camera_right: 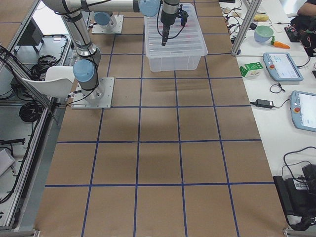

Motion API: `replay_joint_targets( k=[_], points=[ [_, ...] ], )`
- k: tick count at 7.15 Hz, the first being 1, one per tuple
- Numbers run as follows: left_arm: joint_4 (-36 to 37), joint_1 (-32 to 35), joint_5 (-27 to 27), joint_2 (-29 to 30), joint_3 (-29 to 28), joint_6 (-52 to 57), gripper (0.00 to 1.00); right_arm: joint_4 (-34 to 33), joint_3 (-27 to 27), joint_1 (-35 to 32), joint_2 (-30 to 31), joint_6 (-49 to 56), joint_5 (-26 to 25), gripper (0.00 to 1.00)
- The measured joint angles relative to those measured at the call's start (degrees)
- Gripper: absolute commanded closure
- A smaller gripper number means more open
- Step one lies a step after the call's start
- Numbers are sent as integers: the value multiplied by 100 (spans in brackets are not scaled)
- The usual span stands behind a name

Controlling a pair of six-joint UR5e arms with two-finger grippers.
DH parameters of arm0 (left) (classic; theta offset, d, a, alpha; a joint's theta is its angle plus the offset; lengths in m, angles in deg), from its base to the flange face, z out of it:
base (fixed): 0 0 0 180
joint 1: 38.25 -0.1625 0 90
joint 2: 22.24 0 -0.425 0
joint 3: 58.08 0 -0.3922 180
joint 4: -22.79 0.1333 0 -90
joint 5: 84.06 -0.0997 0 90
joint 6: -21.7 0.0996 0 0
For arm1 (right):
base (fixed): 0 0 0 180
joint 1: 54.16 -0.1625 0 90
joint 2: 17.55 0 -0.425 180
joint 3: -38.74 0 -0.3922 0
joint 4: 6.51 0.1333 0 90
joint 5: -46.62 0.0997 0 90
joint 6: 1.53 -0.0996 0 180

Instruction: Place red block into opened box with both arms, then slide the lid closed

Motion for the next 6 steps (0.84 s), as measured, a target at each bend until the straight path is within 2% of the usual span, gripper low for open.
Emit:
replay_joint_targets(
  k=[6],
  points=[
    [0, 0, 0, 4, 8, 0, 0, -86, 3, 19, -43, 86, 5, 0]
  ],
)
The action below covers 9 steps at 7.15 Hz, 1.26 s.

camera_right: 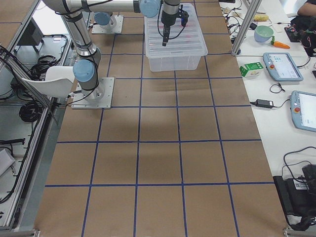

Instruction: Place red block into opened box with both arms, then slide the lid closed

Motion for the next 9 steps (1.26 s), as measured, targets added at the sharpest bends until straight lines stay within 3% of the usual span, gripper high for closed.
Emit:
replay_joint_targets(
  k=[4, 9],
  points=[
    [0, 0, 0, -1, -4, 0, 0, -318, 16, 33, -178, 3, 46, 0],
    [-2, 0, 0, 1, 1, 0, 0, -1204, 24, 34, -969, 128, 39, 0]
  ],
)
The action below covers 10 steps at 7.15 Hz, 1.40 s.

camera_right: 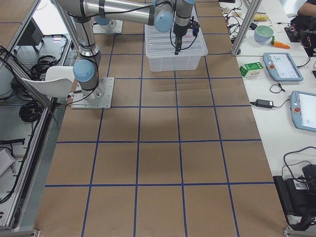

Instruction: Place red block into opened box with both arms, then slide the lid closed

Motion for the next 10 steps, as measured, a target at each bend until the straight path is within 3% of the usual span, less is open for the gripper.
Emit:
replay_joint_targets(
  k=[10],
  points=[
    [2, 0, 0, 9, -4, 0, 0, -299, 1, 10, -704, 23, -17, 0]
  ],
)
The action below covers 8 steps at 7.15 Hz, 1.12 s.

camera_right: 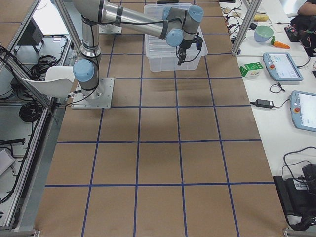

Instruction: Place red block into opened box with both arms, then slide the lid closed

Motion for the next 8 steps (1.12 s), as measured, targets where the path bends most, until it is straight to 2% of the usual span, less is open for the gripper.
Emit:
replay_joint_targets(
  k=[8],
  points=[
    [0, 0, 0, 0, -2, 0, 0, -61, -39, 583, -19, 576, -25, 0]
  ],
)
